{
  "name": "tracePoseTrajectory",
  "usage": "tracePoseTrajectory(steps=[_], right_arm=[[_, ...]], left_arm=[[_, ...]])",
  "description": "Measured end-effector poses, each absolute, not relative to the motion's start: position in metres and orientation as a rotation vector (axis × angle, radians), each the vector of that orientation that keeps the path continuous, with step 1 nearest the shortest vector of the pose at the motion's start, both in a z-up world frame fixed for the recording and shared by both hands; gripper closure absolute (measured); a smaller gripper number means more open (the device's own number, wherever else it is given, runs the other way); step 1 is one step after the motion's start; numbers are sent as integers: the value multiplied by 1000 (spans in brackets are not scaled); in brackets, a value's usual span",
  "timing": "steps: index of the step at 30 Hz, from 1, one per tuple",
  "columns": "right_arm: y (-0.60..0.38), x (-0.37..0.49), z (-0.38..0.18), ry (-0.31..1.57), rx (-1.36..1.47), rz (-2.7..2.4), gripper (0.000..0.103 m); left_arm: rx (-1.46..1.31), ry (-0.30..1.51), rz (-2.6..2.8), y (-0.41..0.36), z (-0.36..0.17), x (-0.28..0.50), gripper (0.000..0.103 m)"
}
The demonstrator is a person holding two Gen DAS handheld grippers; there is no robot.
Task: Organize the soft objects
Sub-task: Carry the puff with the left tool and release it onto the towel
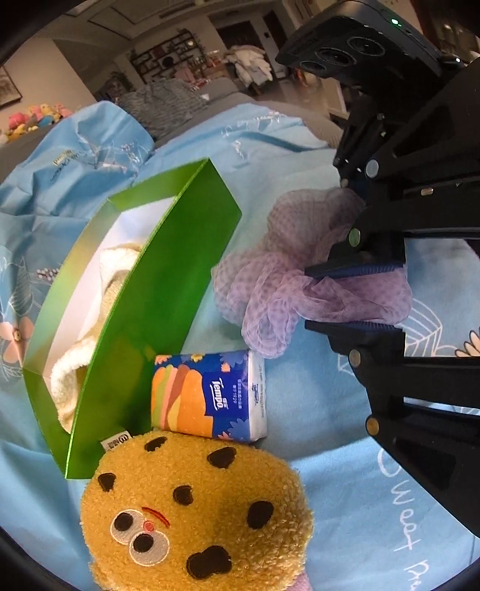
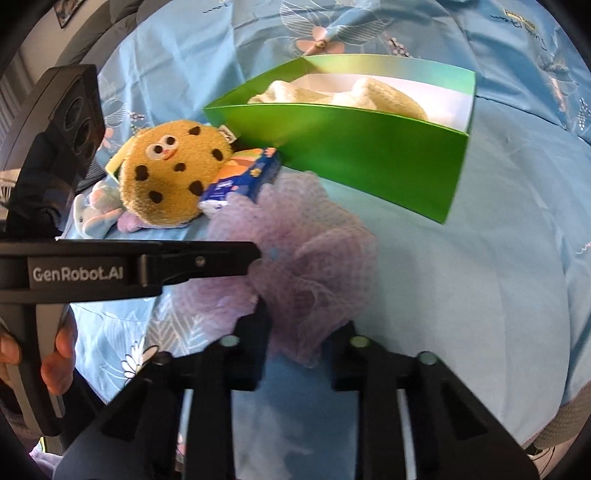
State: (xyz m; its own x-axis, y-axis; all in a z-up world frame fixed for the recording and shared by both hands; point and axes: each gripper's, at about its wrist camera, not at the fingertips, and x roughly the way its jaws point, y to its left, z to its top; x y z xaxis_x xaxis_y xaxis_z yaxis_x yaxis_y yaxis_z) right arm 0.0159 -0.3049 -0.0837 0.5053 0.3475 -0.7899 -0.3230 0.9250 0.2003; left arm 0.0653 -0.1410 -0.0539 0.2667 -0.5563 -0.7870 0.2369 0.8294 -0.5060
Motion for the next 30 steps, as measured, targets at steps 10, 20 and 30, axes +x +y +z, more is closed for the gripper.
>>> tracePoseTrajectory(steps=[10, 20, 30], right_arm=[[-294, 11, -40, 828, -1, 440, 93], [-289, 52, 14, 683, -50, 416, 93], [-290, 114, 26, 652, -76, 367, 93]], left_arm=[[-269, 1027, -584, -136, 0, 56, 90], [-235, 917, -552, -143, 55, 110, 90], [-224, 917, -517, -155, 60, 179, 90]])
